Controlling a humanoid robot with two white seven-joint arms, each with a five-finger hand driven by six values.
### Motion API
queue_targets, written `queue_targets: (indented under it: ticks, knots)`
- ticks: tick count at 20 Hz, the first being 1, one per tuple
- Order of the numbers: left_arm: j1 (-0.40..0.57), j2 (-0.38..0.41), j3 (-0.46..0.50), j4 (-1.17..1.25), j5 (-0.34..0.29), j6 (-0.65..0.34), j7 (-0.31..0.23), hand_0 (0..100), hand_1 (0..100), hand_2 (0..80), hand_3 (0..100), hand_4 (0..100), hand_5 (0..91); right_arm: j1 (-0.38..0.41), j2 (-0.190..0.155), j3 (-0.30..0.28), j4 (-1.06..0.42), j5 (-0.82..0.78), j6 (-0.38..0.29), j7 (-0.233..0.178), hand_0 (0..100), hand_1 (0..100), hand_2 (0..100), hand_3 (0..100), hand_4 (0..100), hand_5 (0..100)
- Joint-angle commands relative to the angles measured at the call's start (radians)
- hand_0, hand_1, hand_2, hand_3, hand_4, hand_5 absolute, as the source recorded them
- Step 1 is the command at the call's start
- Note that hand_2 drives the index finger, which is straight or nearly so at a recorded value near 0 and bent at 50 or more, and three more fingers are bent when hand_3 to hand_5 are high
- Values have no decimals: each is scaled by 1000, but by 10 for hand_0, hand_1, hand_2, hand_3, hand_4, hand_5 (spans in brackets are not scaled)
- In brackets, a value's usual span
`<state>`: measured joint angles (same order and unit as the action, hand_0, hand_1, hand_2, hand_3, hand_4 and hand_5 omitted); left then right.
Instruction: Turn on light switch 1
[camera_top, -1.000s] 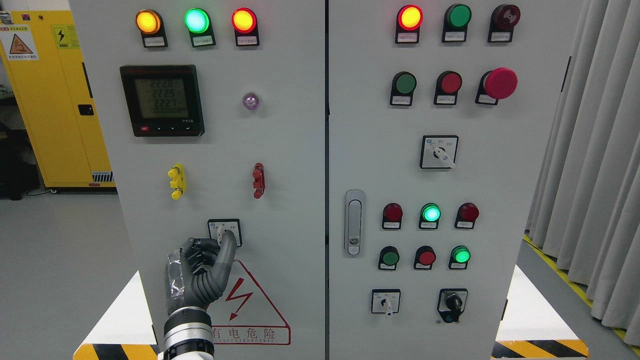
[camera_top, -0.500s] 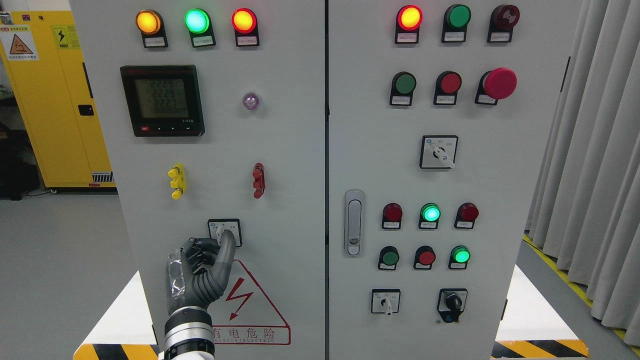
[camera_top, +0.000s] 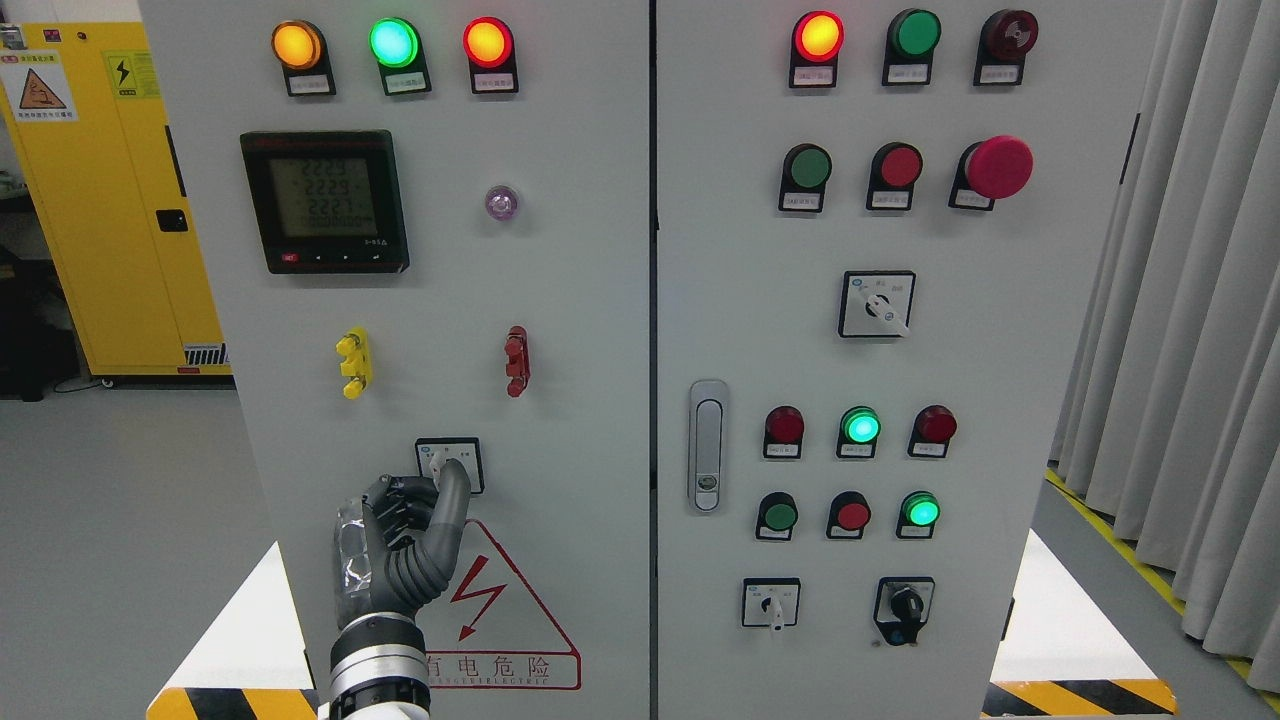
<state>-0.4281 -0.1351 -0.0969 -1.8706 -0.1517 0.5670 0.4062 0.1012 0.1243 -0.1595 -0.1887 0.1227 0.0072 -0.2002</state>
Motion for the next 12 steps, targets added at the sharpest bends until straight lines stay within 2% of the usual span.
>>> queue_targets:
  ticks: [1,12]
  knots:
    - [0,0,0,2,1,1,0,497,530,588,882,804,845,0,0,0,0,0,1,1,0,500,40,0,0,0]
    - [-1,-1,0,2,1,-1,0,525,498,586,881,803,845,0,0,0,0,0,1,-1,0,500,40,0,0,0]
